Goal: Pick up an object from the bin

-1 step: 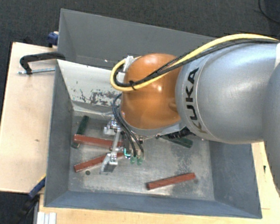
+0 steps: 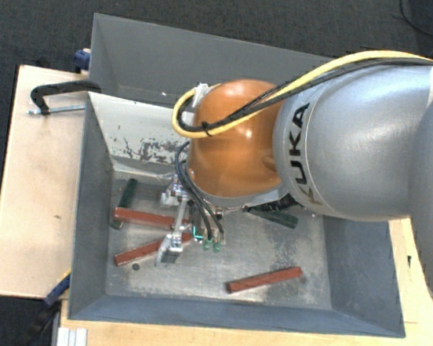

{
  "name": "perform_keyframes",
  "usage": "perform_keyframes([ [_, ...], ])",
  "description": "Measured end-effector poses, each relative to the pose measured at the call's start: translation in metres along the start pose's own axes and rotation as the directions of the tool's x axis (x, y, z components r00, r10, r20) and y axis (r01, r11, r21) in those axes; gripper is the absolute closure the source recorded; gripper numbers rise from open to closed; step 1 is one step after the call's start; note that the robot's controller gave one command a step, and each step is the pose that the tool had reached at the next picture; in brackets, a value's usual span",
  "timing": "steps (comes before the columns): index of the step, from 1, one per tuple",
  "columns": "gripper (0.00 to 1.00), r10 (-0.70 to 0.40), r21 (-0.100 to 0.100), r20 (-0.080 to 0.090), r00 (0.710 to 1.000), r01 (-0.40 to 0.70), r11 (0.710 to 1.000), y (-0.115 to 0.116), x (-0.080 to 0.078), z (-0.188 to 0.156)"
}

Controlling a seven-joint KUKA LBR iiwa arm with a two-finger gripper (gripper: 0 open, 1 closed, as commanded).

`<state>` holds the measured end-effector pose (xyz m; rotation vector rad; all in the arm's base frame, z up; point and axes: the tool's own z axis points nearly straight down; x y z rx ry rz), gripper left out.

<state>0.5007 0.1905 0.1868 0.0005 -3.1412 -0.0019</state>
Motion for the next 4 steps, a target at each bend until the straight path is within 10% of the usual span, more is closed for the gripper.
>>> perform_keyframes([
  [1,1.0,-0.205,-0.002,0.018,0.979,0.205,0.979,-0.023,-0.059,0.11],
  [2,0.0,-0.207,-0.001,0.002,0.978,0.207,0.978,-0.024,-0.054,0.113],
  [4,0.0,-0.256,-0.001,-0.003,0.967,0.256,0.967,-0.067,-0.041,0.064],
])
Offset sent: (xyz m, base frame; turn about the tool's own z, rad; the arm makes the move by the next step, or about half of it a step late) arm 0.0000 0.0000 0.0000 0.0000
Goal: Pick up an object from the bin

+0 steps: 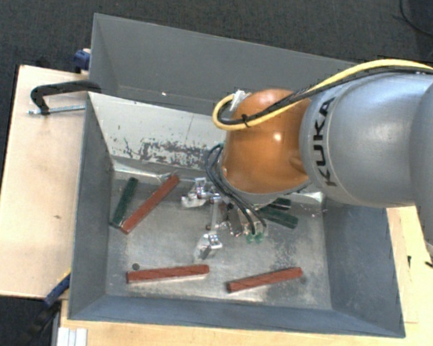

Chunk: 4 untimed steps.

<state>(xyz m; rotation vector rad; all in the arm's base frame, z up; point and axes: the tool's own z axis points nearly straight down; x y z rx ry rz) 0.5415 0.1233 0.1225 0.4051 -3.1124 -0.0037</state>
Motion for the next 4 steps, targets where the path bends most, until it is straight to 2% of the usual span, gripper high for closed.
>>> perform_keyframes([
  [1,0.0,-0.171,0.008,0.013,0.985,0.171,0.985,-0.014,0.019,-0.02],
  [2,1.0,-0.182,0.004,-0.008,0.983,0.182,0.983,0.02,0.04,0.033],
  [4,1.0,-0.181,0.004,-0.005,0.983,0.181,0.983,0.019,0.04,0.033],
])
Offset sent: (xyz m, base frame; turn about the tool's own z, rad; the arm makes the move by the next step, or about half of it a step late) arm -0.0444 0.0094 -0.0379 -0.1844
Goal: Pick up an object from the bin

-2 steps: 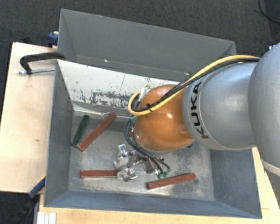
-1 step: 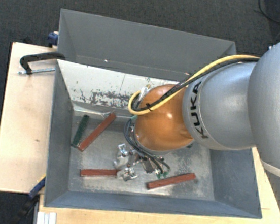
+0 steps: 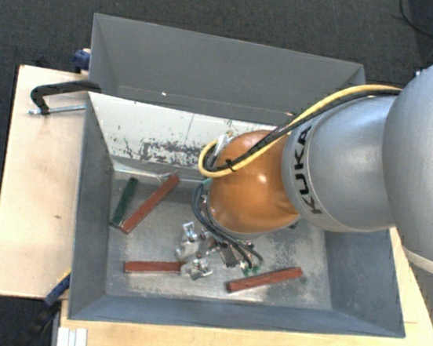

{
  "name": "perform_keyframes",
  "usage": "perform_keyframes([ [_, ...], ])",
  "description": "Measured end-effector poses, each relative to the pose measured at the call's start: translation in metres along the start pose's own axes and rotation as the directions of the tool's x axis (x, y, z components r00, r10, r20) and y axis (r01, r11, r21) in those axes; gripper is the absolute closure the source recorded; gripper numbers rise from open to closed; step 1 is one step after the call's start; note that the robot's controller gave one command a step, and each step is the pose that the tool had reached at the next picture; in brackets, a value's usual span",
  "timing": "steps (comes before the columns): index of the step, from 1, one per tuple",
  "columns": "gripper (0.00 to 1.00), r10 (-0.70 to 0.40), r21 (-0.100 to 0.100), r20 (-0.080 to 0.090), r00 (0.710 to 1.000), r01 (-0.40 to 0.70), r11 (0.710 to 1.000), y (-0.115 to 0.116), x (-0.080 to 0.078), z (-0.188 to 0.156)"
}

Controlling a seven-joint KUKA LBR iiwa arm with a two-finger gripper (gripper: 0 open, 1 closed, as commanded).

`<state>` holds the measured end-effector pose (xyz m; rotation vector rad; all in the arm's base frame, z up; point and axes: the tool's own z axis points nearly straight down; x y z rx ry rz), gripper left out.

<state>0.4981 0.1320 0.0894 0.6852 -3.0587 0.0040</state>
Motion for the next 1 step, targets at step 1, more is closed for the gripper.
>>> perform_keyframes([
  [1,1.0,-0.388,0.003,0.013,0.922,0.388,0.922,0.0086,-0.0035,-0.1343],
])
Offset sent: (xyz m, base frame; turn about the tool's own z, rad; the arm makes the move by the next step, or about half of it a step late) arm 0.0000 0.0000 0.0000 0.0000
